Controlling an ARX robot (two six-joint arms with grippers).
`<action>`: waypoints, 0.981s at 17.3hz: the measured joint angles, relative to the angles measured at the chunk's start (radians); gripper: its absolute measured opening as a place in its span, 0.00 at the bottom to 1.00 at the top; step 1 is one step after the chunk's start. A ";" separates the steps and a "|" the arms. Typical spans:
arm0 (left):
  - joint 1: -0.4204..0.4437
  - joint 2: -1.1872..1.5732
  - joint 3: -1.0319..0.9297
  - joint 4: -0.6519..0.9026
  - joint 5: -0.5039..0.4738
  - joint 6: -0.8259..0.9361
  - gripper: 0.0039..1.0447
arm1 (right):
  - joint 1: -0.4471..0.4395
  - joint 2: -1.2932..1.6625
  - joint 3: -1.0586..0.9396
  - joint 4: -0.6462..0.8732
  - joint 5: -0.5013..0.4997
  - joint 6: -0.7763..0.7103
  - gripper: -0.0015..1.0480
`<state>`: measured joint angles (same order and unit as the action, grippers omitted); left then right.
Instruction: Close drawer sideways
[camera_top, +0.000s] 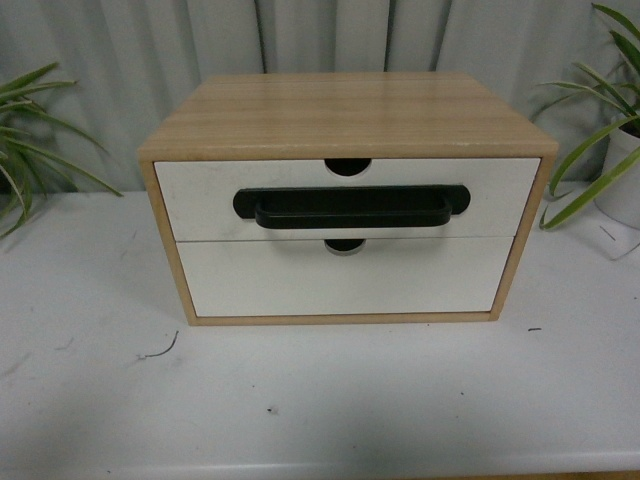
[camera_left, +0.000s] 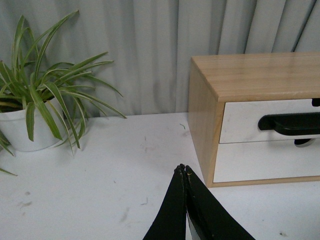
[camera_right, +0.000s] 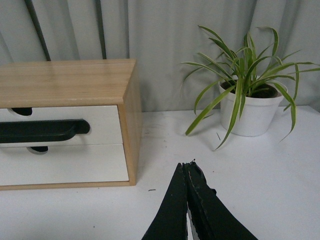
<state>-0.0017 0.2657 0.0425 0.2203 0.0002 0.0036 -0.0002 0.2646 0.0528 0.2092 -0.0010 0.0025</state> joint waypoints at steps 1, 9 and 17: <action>0.000 -0.018 -0.003 -0.011 0.000 0.000 0.01 | 0.000 -0.013 -0.003 -0.007 0.000 0.000 0.02; 0.000 -0.260 -0.030 -0.214 -0.003 -0.001 0.01 | 0.000 -0.263 -0.040 -0.204 0.001 -0.001 0.02; 0.000 -0.257 -0.031 -0.224 0.000 -0.001 0.01 | 0.000 -0.261 -0.040 -0.213 0.002 -0.002 0.02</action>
<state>-0.0017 0.0082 0.0120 -0.0036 -0.0002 0.0029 -0.0002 0.0036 0.0132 -0.0040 0.0010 0.0010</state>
